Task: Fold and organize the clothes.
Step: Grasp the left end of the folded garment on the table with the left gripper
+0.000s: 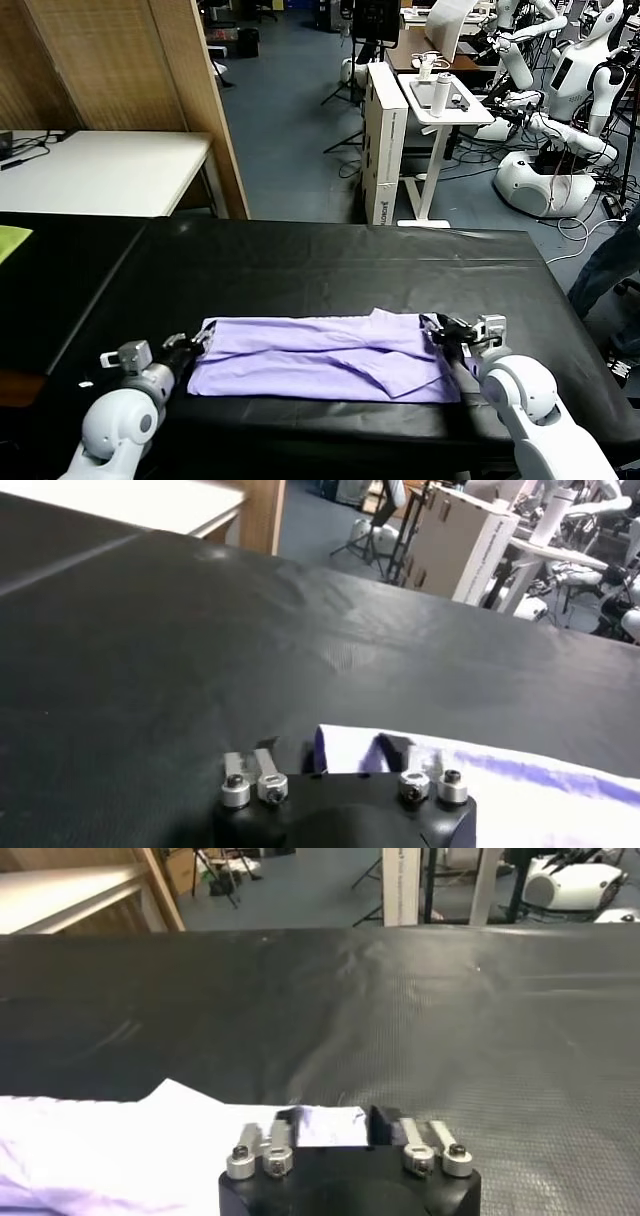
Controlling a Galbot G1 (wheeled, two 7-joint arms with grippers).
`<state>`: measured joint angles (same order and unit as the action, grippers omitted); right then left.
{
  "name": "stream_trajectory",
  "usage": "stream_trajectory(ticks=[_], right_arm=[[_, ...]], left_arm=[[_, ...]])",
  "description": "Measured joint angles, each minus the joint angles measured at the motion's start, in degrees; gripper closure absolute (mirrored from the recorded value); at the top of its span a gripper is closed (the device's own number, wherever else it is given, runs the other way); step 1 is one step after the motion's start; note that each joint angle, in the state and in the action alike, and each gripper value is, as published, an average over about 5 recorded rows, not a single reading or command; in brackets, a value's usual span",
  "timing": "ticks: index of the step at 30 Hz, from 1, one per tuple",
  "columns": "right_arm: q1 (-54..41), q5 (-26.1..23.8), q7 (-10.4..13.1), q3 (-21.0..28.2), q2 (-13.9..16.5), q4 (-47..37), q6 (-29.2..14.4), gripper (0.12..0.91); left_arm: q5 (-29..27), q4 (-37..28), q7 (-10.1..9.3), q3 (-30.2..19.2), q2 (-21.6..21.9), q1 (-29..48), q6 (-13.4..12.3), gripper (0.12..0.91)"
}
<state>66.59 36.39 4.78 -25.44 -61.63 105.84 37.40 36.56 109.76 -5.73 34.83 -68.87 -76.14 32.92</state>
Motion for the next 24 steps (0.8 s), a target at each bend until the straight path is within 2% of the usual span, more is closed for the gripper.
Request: stream_trajectory(ticks=[3,5,9,11,13,16,19,20,22,24], right_arm=[[-0.1,0.0,0.8,-0.2,-0.6,-0.3,-1.6,0.863],[-0.1,0.0,1.1,-0.4,-1.0,-0.5,-2.2,0.863],[0.2,0.2,0.4,-0.7,-1.6,-0.2,-2.6,0.826],[0.6,0.2,-0.6,-1.0,-1.4,0.2,-3.1,0.739],[1.0,0.3,-1.6,-1.4,-1.1,0.8,-3.8,0.608],[1.8,0.5,-2.4,-2.2,-0.3,2.3,-4.4,0.418],[2.7,1.6,-2.3,-3.0,1.0,4.4,-4.0,0.242],[3.1,2.1,-2.2,-3.3,1.5,5.1,-3.8,0.198],[3.6,3.0,-2.2,-3.8,2.6,6.5,-3.6,0.141],[4.2,3.6,-2.3,-4.5,3.7,7.7,-3.6,0.126]], left_arm=[[0.0,-0.4,0.03,-0.2,0.0,0.6,0.0,0.799],[0.0,-0.9,-0.02,-0.5,0.1,1.4,0.0,0.869],[0.1,-2.5,-0.23,-1.5,0.7,3.5,0.2,0.883],[0.2,-3.3,-0.28,-1.9,0.9,4.8,0.2,0.883],[0.2,-3.9,-0.32,-2.1,1.0,5.7,0.2,0.882],[0.4,-4.0,-0.35,-2.0,1.1,6.0,0.1,0.823],[1.2,-3.2,-0.53,-1.5,1.6,5.6,0.3,0.664],[1.7,-2.6,-0.64,-1.3,1.9,5.3,0.4,0.588],[3.0,-1.4,-0.83,-0.8,2.8,4.5,0.6,0.475],[4.6,0.1,-0.79,-0.2,4.2,3.5,0.9,0.342]])
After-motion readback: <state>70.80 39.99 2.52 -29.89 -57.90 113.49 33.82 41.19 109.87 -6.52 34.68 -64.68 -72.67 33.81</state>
